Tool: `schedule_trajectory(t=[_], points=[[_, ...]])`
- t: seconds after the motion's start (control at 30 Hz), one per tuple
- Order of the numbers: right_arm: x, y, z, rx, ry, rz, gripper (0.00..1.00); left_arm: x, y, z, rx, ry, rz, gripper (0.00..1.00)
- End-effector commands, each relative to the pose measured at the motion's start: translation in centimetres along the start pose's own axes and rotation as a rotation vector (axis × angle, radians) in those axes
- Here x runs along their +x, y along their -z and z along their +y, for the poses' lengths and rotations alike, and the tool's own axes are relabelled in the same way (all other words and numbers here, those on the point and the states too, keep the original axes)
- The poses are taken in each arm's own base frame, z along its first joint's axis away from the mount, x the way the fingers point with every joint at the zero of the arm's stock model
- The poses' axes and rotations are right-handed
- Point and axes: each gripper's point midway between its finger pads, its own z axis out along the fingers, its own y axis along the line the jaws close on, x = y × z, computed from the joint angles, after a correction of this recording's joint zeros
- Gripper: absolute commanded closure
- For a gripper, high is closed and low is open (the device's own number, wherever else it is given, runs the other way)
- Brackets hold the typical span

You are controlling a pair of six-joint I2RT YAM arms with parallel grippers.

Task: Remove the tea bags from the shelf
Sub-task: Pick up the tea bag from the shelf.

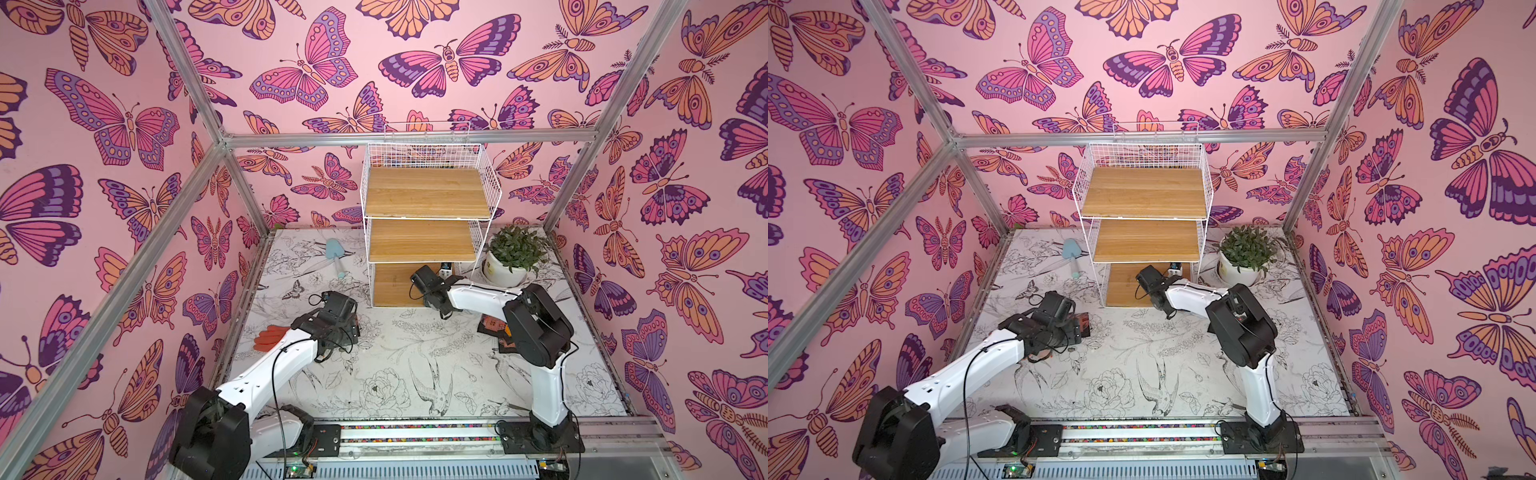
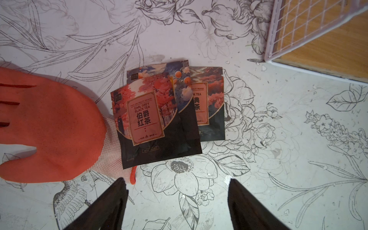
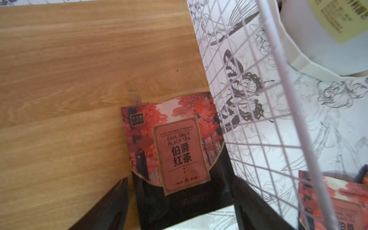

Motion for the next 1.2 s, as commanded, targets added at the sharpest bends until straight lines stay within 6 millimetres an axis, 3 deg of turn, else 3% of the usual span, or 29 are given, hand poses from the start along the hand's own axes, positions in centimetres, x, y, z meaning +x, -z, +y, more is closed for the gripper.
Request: schedule_trajectory(t=[0.0,0.37,0.77,1.0,1.17], points=[[3.3,-2.0,0.1,-0.028,-0.002,0.160,0.15,0.3,0.1,0.4,-0.004,0.009,0.001,0.18],[5.5,-1.7,3.1,-0.203,-0.011,0.289,0.15,0.2,0.4,0.5,0.004,0.013,-0.011,0.18],[6.0,1.3,7.6,-0.433,0.005,0.335,0.19,0.1,0.6,0.6,0.000,0.011,-0.021,0.18],[4.8,3.6,8.3,-0.469,0.057,0.257,0.24,0.1,0.5,0.6,-0.001,0.012,-0.019,0.18],[4.6,3.6,6.9,-0.425,0.073,0.193,0.25,0.2,0.6,0.7,-0.001,0.014,-0.023,0.18]])
